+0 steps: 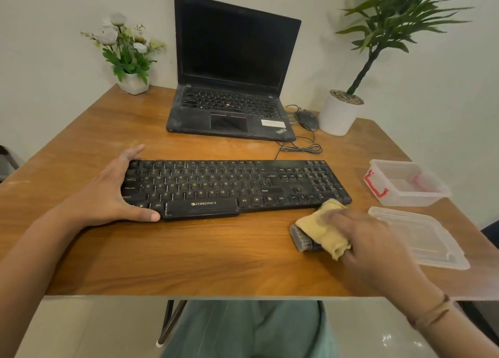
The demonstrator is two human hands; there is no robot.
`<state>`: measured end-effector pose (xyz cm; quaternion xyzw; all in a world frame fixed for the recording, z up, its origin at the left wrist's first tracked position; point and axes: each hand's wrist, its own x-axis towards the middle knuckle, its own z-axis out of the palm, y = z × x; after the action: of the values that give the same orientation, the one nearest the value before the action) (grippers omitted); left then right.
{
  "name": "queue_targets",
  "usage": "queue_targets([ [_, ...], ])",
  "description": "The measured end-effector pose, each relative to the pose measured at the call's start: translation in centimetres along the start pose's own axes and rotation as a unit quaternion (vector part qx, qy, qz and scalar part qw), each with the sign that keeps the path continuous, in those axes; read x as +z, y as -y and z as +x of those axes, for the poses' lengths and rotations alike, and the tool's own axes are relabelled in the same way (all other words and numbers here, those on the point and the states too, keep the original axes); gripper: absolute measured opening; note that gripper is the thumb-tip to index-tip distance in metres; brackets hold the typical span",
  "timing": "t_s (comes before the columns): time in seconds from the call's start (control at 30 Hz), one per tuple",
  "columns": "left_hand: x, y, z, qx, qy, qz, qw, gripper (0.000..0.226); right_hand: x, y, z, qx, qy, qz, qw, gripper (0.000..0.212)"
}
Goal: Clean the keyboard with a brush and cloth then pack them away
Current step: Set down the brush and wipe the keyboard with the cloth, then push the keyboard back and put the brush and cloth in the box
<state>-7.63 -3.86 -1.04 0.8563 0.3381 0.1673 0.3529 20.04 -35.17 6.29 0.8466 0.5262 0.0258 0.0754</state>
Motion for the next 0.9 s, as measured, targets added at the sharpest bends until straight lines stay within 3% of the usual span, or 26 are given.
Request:
queue_targets([
  [0.13,-0.1,-0.1,-0.1,-0.006,0.004,0.007,1.000,0.124,0.8,-1.0,-0.9,-0.017,-0.016,0.059,0.998,0.060],
  [0.37,-0.1,-0.3,-0.2,-0.012,0.009,0.009,1.000,0.126,4.0,-0.9,-2.0,-0.048,-0.030,-0.030,0.998,0.090],
  [0.5,0.0,-0.3,-0.3,-0.007,0.010,0.010,1.000,0.125,4.6,-1.1,-3.1,-0.069,-0.045,-0.046,0.996,0.082],
  [0.63,-0.1,-0.4,-0.4,-0.005,0.013,-0.003,1.000,0.126,2.8,-1.1,-2.9,-0.069,0.038,-0.049,0.996,0.078],
  [0.7,-0.1,-0.6,-0.5,-0.009,0.015,-0.011,1.000,0.126,1.3,-1.6,-2.6,-0.088,0.077,0.011,0.993,0.087],
  [0.77,-0.1,-0.9,-0.7,-0.013,0.014,-0.011,1.000,0.126,-0.9,-2.1,-2.3,-0.077,0.088,0.149,0.982,0.083],
  [0.87,-0.3,-1.3,-1.1,-0.017,0.019,-0.016,1.000,0.129,-2.6,-3.6,-1.0,-0.021,-0.032,0.319,0.947,0.053],
  [0.9,-0.4,-1.5,-1.2,-0.019,0.024,-0.021,0.999,0.131,-2.9,-4.1,-0.2,0.011,-0.058,0.345,0.937,0.052],
])
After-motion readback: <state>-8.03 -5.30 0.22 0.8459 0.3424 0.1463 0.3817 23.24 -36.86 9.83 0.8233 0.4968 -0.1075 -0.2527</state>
